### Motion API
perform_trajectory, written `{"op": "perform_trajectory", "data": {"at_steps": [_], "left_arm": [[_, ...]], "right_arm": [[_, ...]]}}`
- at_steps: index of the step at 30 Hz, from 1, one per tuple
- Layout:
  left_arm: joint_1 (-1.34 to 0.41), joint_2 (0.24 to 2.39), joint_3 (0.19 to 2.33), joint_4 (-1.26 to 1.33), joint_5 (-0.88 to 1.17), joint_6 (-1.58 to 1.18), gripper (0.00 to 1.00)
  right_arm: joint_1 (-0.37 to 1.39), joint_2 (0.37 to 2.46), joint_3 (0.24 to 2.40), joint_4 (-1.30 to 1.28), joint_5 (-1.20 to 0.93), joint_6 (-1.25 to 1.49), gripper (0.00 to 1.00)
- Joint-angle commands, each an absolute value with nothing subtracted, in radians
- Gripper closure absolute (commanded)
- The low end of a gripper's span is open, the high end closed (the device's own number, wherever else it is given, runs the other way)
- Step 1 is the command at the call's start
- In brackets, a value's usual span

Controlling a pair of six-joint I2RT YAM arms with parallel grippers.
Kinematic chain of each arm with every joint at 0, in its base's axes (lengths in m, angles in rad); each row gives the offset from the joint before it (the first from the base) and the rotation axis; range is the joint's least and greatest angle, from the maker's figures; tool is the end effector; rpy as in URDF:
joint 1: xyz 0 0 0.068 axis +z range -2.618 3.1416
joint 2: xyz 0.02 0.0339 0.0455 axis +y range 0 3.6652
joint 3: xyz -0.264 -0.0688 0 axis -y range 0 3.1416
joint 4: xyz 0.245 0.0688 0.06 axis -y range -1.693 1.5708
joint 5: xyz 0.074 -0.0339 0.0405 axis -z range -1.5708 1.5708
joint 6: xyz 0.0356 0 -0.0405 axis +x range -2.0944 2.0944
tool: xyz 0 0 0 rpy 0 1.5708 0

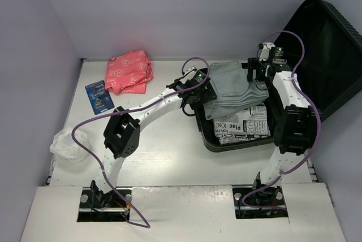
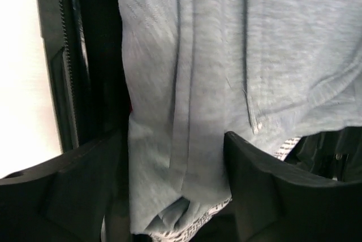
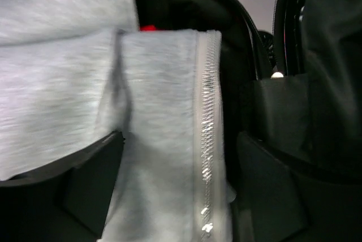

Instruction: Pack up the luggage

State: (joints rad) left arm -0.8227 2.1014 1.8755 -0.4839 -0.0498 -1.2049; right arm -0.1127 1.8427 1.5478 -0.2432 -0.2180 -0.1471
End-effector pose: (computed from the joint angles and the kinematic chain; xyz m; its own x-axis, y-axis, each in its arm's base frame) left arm 0.3339 -0.3572 0.2734 -0.8182 -0.4894 -0.3017 -0.1612 0.6990 -0.6967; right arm 0.4343 -0.0414 0.2983 -0.4928 -0.0882 -0.8657 -0.1486 0.9888 -0.0162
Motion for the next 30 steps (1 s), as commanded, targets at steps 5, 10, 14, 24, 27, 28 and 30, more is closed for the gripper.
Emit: {"op": "perform_trajectory", "data": {"at_steps": [5,10,14,24,27,28,30], "left_arm": [[-0.763,1.89,1.936,-0.6,-0.091,-1.003,0.29],[-0.675,1.758,1.775,-0.592,-0.06,-0.914,0.29],[-0.601,1.674,1.645,-0.595,-0.031,-0.848,0.29],[-0.42,1.559,1.47,-0.594,0.029,-0.721,0.29],[-0.361,1.569,1.483,-0.586,0.041,-0.68,0.29],[-0.347,1.575,1.492,-0.587,0.046,-0.67,0.29],[-0.299,1.604,1.531,-0.588,0.051,-0.646,0.29]], "right_arm": [[-0.006,1.655,1.638,-0.167,-0.221,-0.169,0.22],[0.054,1.704,1.698,-0.163,-0.299,-0.175,0.43],[0.092,1.778,1.707,-0.123,-0.325,-0.173,0.44],[0.132,1.859,1.369,0.121,-0.321,-0.106,0.39],[0.138,1.855,1.292,0.15,-0.295,-0.103,0.39],[0.141,1.853,1.284,0.15,-0.291,-0.104,0.39],[0.141,1.848,1.281,0.149,-0.284,-0.107,0.39]]}}
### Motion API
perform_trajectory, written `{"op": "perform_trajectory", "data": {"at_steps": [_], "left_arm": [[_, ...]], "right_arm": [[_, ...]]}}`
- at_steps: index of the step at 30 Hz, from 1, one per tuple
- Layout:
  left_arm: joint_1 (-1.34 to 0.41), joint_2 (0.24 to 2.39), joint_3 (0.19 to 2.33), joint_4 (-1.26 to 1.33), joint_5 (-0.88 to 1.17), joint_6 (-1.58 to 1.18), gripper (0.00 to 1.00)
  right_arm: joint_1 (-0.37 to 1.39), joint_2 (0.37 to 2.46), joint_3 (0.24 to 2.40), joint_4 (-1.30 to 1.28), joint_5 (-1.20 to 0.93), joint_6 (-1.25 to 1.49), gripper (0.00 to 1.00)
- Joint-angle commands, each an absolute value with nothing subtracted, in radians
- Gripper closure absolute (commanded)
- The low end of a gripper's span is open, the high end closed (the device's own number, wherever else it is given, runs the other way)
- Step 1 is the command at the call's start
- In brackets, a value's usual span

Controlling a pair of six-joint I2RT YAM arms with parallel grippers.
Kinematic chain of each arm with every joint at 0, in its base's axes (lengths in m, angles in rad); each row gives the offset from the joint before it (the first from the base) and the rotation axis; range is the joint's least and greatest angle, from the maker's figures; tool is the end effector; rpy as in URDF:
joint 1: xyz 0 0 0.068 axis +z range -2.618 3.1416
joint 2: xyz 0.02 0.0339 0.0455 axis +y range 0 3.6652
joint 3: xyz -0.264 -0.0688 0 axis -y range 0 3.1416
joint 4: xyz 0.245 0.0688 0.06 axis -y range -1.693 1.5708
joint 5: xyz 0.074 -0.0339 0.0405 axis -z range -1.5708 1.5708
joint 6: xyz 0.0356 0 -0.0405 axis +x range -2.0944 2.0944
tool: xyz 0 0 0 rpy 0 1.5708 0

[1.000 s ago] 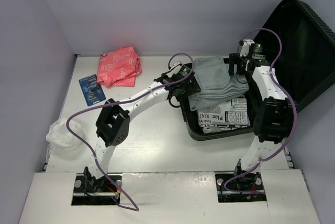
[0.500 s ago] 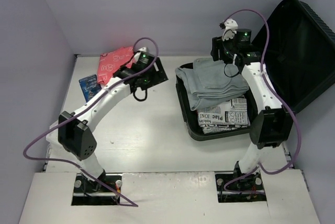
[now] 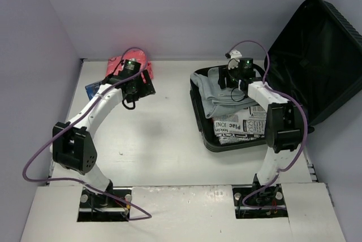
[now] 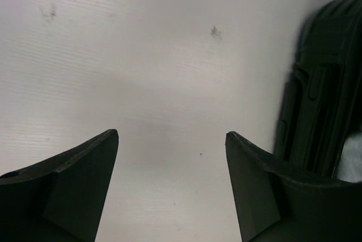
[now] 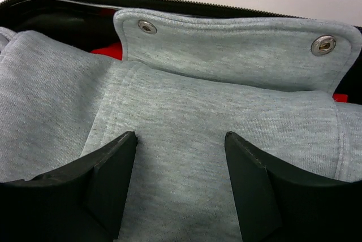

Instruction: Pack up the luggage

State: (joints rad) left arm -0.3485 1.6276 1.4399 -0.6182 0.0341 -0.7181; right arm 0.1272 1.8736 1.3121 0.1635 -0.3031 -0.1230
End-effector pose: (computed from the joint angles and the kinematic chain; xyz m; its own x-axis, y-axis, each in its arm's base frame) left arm 0.3405 -0.1250 0.3112 -0.7498 -0.4272 -0.5053 -0.1724 0.8634 -0.4741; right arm 0.4327 0.0661 0.2440 -0.3332 -0.1607 -0.9291 -0.4382 0.8989 0.0017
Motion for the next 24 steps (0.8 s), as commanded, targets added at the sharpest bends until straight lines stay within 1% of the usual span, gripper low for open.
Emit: {"op": "perform_trajectory", "data": {"at_steps": [1,6,13,16,20,24], "left_arm": [[-0.285,1.617,1.545,-0.588,0.055,-0.64,0.29],[-0.219,1.745,1.69,-0.586,0.063,-0.569,0.29],[-0.152,1.948,1.905,-0.594,-0.028,-0.477,0.29],[-0.112,2.074,1.998,-0.601,-0.026,-0.469,0.29],[-0.089,2.267,2.231,-0.604,-0.023,-0.454,0.29],[-0.087,2.362,2.315,-0.54,-0.032,-0.405,0.29]], "right_arm": [[0.14,1.847,1.278,0.149,-0.284,-0.107,0.39],[0.141,1.801,1.305,0.138,-0.298,-0.092,0.39],[0.173,1.683,1.454,0.071,-0.334,-0.075,0.37],[0.19,1.651,1.456,0.067,-0.379,-0.04,0.37],[0.258,1.6,1.434,0.066,-0.385,-0.02,0.37],[0.339,1.577,1.384,0.064,-0.396,-0.002,0.37]]}}
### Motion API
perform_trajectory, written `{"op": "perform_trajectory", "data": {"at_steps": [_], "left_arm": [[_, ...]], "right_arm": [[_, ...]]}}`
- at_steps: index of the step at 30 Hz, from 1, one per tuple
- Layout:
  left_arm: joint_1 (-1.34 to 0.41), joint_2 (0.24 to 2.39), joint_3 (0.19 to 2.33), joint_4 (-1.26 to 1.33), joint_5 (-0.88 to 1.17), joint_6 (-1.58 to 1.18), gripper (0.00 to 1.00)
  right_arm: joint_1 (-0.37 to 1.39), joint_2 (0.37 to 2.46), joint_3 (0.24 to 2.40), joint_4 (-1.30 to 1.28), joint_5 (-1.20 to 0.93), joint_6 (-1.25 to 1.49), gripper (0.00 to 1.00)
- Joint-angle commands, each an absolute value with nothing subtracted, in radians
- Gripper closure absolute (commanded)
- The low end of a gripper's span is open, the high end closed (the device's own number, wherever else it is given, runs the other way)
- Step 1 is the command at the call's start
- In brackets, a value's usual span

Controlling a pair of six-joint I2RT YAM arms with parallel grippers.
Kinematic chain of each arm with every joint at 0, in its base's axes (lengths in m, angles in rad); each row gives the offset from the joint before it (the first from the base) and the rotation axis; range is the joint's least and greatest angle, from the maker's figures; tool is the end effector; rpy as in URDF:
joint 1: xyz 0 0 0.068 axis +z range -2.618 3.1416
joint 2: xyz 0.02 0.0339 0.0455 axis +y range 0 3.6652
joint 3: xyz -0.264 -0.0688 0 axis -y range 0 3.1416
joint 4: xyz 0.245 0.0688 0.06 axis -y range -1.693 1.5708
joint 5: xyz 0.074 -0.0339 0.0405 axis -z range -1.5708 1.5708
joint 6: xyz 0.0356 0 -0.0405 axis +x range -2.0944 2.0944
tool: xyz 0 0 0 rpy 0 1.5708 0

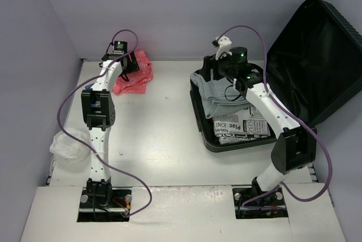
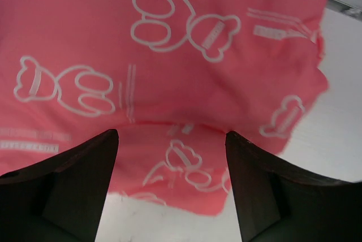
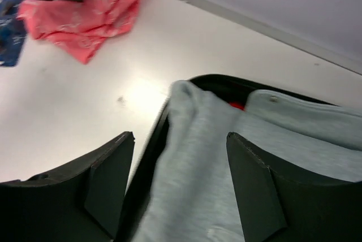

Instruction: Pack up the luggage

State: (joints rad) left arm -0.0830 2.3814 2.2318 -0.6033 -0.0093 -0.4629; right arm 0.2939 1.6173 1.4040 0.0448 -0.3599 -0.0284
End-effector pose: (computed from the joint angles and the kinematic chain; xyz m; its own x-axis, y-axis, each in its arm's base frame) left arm 0.5407 -0.0446 0.2433 -0.6437 -0.3945 -0.6558 -0.2362 0.9175 -0.3202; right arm 0.3699 0.1250 0.3660 -0.1433 -0.0711 -0.9871 -0.6077 0.7935 0.0310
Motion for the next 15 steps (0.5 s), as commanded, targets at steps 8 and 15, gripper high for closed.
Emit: {"op": "perform_trajectory", "data": {"at_steps": [8,15], "left_arm": [[-0.089,2.431,2.217,-0.452,-0.009,-0.405,0.29],[-0.109,2.281,1.828,-0.385,0.044,-0.534,0.3]], "right_arm": [[0.429,1.571,1.301,0.063,-0.393,0.04,0.37],[0.498,1.609,1.324,0.069,-0.37,0.058,0.37]]}}
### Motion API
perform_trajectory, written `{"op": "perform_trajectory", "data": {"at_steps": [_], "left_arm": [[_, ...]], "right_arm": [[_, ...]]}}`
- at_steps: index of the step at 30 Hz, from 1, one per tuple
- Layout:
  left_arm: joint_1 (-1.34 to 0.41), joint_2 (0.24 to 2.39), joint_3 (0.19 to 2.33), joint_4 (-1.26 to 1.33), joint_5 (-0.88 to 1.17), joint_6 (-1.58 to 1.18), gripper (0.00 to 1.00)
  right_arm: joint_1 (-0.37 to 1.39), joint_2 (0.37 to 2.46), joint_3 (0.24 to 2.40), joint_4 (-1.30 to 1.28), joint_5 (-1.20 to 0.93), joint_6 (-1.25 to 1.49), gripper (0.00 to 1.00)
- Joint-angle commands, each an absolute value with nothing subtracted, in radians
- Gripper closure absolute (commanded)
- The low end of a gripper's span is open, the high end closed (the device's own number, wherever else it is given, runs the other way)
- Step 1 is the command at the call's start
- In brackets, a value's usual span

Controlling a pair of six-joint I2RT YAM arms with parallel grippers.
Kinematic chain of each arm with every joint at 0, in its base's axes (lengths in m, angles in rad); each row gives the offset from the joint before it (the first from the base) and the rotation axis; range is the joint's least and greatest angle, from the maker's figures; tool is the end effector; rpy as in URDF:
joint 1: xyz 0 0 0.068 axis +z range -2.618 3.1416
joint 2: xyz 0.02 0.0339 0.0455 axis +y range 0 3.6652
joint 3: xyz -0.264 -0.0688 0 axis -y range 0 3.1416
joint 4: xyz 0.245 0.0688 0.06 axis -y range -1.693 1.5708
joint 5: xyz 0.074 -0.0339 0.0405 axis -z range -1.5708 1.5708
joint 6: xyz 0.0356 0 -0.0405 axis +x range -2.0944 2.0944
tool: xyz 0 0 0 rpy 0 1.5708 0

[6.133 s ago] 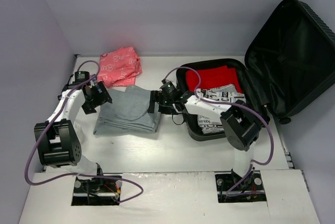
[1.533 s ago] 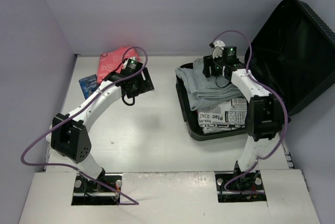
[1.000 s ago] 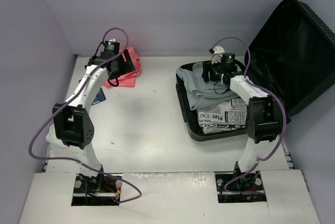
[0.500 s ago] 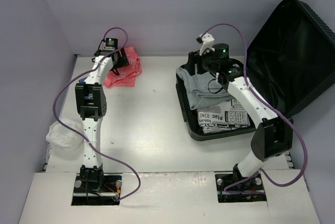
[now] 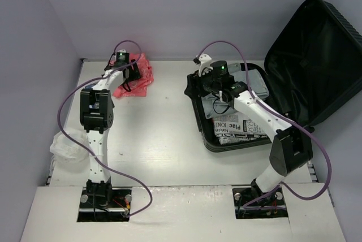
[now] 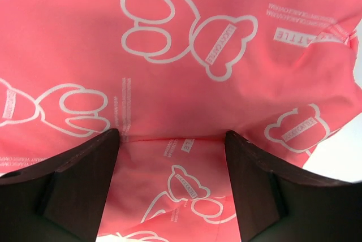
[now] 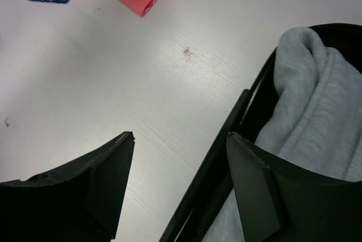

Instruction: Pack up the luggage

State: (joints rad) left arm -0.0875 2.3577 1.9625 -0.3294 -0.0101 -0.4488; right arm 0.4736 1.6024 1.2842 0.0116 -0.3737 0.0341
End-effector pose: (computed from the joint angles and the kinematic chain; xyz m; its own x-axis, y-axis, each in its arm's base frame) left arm 0.5362 -0.0467 0.1883 -0.6296 -0.3803 -0.6775 -0.2146 0.9232 -0.3188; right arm 0.3340 0.1858 0.3254 -0.2935 -0.1147 -0.9491 -0.7248 0.6741 0.1426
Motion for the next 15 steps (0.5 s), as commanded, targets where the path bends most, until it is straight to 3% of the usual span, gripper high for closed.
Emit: {"op": "perform_trajectory", "data": {"at_steps": [1,15], "left_arm": [[-0.113,2.257,1.731,-0.359,0.048,-0.544,0.3],[-0.302,1.784,1.188,-0.406,0.057,-0.696,0.32]], "right_arm": [[0.505,1.62,1.325,0.072,-0.365,0.061,0.37],[0.577,1.654,1.33,0.097,-0.339,0.182,0.35]]}}
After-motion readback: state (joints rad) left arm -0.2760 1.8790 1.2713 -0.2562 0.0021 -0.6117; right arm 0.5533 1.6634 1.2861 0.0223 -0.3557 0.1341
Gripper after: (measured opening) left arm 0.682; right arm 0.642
